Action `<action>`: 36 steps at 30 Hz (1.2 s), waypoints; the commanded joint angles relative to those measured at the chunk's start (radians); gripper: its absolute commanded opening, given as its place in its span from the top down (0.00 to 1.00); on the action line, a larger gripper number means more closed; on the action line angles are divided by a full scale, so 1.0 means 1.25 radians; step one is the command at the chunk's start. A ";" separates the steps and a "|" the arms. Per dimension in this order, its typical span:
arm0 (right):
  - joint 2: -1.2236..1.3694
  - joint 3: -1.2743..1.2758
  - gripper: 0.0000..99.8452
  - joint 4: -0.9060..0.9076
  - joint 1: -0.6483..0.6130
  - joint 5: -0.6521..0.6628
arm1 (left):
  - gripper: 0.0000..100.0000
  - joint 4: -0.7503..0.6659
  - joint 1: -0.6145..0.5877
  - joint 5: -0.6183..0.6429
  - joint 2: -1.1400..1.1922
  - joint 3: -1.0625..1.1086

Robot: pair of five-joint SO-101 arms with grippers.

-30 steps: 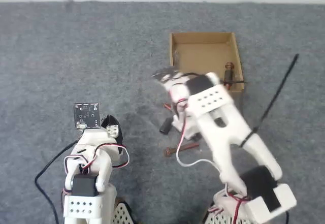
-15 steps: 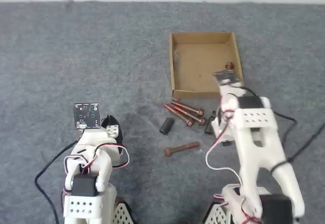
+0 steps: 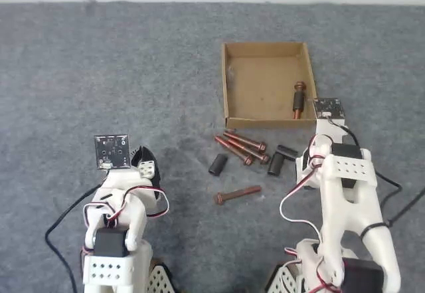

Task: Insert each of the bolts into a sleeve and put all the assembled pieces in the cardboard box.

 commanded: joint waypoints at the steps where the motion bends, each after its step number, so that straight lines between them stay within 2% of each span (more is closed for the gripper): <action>1: -0.039 -0.002 0.99 -0.012 0.013 -0.007 | 0.98 0.025 0.001 0.001 0.012 -0.085; 7: -0.039 -0.002 0.99 -0.012 0.013 -0.005 | 0.98 0.161 0.001 0.000 0.014 -0.255; 10: -0.039 -0.001 0.99 -0.012 0.013 -0.005 | 0.98 0.183 0.001 0.001 0.055 -0.320; 18: -0.037 -0.001 0.99 -0.010 0.014 -0.005 | 0.98 0.205 0.006 0.001 0.439 -0.531; 22: -0.037 0.009 0.99 -0.019 0.031 -0.005 | 0.98 0.250 0.087 -0.002 0.604 -0.595; 26: -0.037 0.014 0.99 -0.030 0.050 -0.005 | 0.98 0.273 0.225 -0.004 0.705 -0.616; 31: -0.037 0.015 0.99 -0.030 0.051 -0.004 | 0.98 0.271 0.416 -0.005 0.760 -0.609; 36: -0.037 0.015 0.99 -0.030 0.051 -0.004 | 0.98 0.266 0.513 -0.007 0.790 -0.609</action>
